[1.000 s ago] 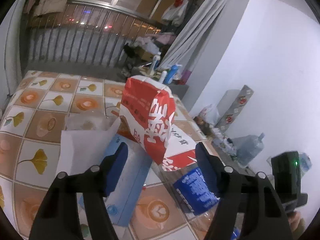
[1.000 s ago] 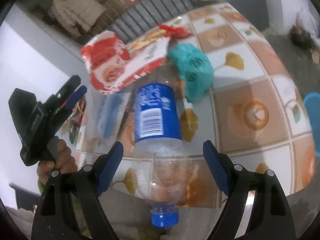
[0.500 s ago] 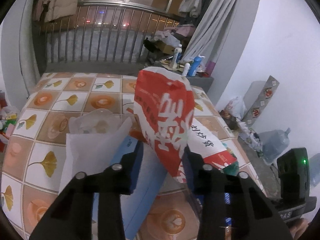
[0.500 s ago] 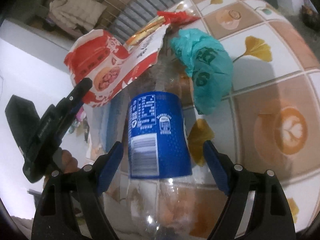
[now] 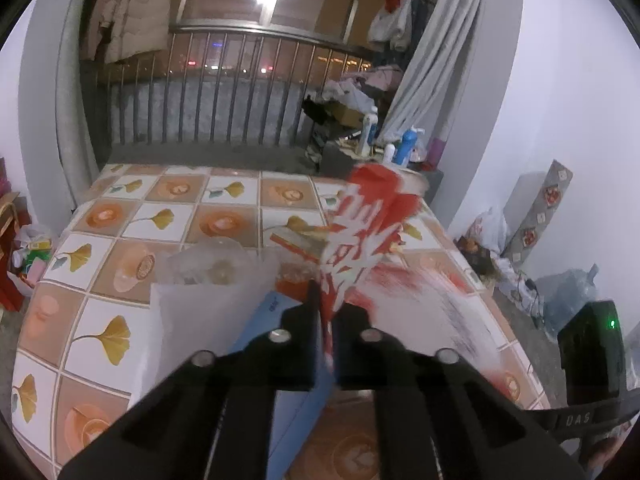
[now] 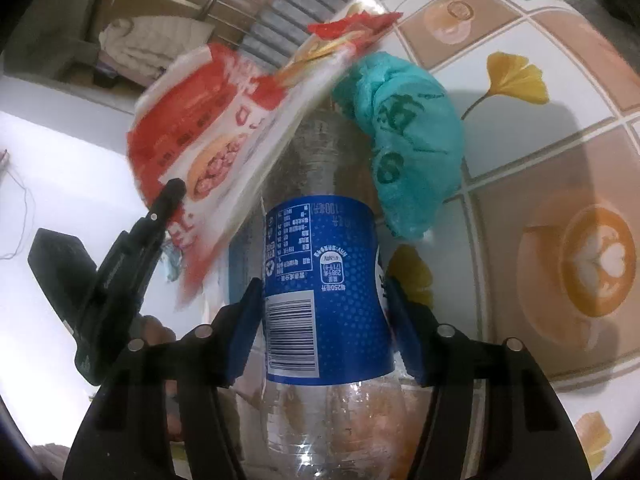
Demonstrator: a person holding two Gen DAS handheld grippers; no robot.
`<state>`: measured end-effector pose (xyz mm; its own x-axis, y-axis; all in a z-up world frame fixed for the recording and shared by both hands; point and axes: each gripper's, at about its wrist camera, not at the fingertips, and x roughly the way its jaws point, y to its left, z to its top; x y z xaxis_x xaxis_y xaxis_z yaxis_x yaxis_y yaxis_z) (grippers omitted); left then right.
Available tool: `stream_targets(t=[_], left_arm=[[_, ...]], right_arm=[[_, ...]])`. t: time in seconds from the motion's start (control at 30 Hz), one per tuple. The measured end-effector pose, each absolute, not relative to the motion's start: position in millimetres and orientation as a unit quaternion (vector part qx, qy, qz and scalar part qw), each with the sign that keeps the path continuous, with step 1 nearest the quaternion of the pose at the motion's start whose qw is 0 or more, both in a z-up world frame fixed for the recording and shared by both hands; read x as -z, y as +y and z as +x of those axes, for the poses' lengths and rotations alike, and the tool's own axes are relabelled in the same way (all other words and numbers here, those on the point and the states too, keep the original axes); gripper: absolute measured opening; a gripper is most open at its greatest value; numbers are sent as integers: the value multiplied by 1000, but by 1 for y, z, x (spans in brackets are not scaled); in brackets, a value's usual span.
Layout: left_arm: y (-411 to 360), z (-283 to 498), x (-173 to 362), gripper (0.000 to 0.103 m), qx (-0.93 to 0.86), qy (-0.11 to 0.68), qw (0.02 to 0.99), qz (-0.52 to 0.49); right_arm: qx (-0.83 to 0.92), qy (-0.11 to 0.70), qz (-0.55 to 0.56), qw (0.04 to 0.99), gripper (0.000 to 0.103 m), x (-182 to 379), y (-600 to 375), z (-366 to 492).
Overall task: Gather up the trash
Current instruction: 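Grasp the red snack bag with the left gripper while the right gripper grasps the Pepsi bottle, then carry both items to the blue wastebasket and open both grippers over it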
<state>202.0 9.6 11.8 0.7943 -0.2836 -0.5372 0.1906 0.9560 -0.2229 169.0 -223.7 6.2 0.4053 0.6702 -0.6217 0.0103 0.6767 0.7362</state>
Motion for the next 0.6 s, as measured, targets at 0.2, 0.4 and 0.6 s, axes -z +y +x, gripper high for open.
stream_targets(t=[0.2, 0.4, 0.6], left_arm=[[14, 193, -25, 3, 117, 265, 954, -82], [21, 177, -43, 3, 108, 235, 963, -78], [27, 153, -64, 3, 105, 209, 970, -64]], right_arm=[[-217, 490, 354, 766, 56, -6, -231, 161], [-224, 478, 355, 771, 56, -12, -236, 149], [-228, 468, 345, 781, 56, -13, -229, 139]])
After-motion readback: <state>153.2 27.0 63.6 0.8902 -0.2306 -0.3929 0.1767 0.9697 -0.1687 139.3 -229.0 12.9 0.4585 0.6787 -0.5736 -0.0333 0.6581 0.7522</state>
